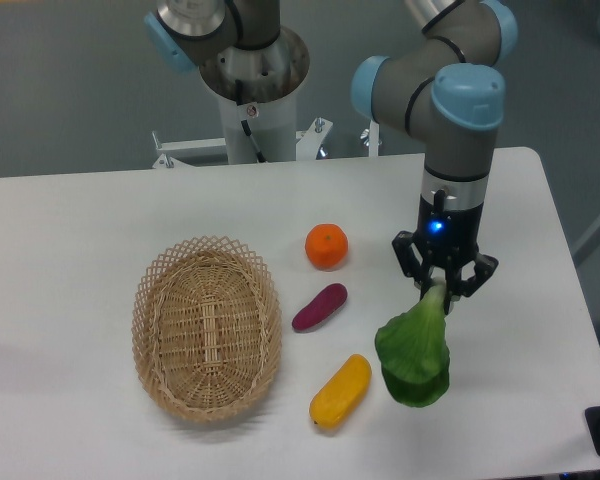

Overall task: Pick up the green vegetable from the table
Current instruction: 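Lift the bok choy up off the table, moving toward the basket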

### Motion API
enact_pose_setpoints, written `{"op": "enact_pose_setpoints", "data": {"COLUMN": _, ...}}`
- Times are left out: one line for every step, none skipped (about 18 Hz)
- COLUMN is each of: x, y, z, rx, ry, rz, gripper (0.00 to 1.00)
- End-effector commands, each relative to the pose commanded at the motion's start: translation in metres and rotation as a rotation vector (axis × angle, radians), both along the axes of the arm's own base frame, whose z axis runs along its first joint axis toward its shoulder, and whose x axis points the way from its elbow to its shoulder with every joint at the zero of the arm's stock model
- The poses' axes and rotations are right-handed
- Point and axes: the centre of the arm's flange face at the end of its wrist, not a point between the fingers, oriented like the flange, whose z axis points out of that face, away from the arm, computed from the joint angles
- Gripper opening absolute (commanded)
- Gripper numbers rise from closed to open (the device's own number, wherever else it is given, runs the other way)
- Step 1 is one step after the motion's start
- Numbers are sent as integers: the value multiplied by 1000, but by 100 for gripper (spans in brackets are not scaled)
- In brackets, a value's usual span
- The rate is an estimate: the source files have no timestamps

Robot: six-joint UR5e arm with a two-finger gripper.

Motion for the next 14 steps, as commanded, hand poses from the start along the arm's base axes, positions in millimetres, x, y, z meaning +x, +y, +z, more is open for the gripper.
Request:
{"op": "enact_pose_setpoints", "data": {"x": 0, "y": 1, "z": 1, "rx": 0, "ry": 2, "rz": -3, "gripper": 36}}
{"op": "enact_pose_setpoints", "data": {"x": 0, "y": 1, "z": 2, "rx": 2, "ry": 3, "rz": -4, "gripper": 36}}
{"op": "enact_pose_setpoints", "data": {"x": 2, "y": 4, "z": 3, "rx": 4, "ry": 5, "rz": -10, "gripper": 36}}
{"op": "enact_pose_setpoints", "data": {"x": 5, "y": 8, "z": 5, "rx": 6, "ry": 9, "rz": -17, "gripper": 36}}
{"op": "enact_pose_setpoints", "data": {"x": 6, "y": 9, "z": 7, "rx": 8, "ry": 12, "rz": -19, "gripper": 36}}
{"op": "enact_pose_setpoints", "data": {"x": 7, "y": 10, "z": 7, "rx": 7, "ry": 12, "rz": -20, "gripper": 36}}
{"op": "enact_pose_setpoints", "data": {"x": 7, "y": 11, "z": 6, "rx": 6, "ry": 11, "rz": -21, "gripper": 36}}
{"op": "enact_pose_setpoints", "data": {"x": 9, "y": 13, "z": 6, "rx": 6, "ry": 10, "rz": -25, "gripper": 36}}
{"op": "enact_pose_setpoints", "data": {"x": 12, "y": 16, "z": 6, "rx": 6, "ry": 10, "rz": -31, "gripper": 36}}
{"op": "enact_pose_setpoints", "data": {"x": 13, "y": 17, "z": 6, "rx": 6, "ry": 10, "rz": -32, "gripper": 36}}
{"op": "enact_pose_setpoints", "data": {"x": 13, "y": 17, "z": 6, "rx": 6, "ry": 11, "rz": -34, "gripper": 36}}
{"op": "enact_pose_setpoints", "data": {"x": 13, "y": 17, "z": 6, "rx": 6, "ry": 11, "rz": -35, "gripper": 36}}
{"op": "enact_pose_setpoints", "data": {"x": 13, "y": 17, "z": 6, "rx": 6, "ry": 11, "rz": -34, "gripper": 36}}
{"op": "enact_pose_setpoints", "data": {"x": 13, "y": 17, "z": 6, "rx": 6, "ry": 11, "rz": -35, "gripper": 36}}
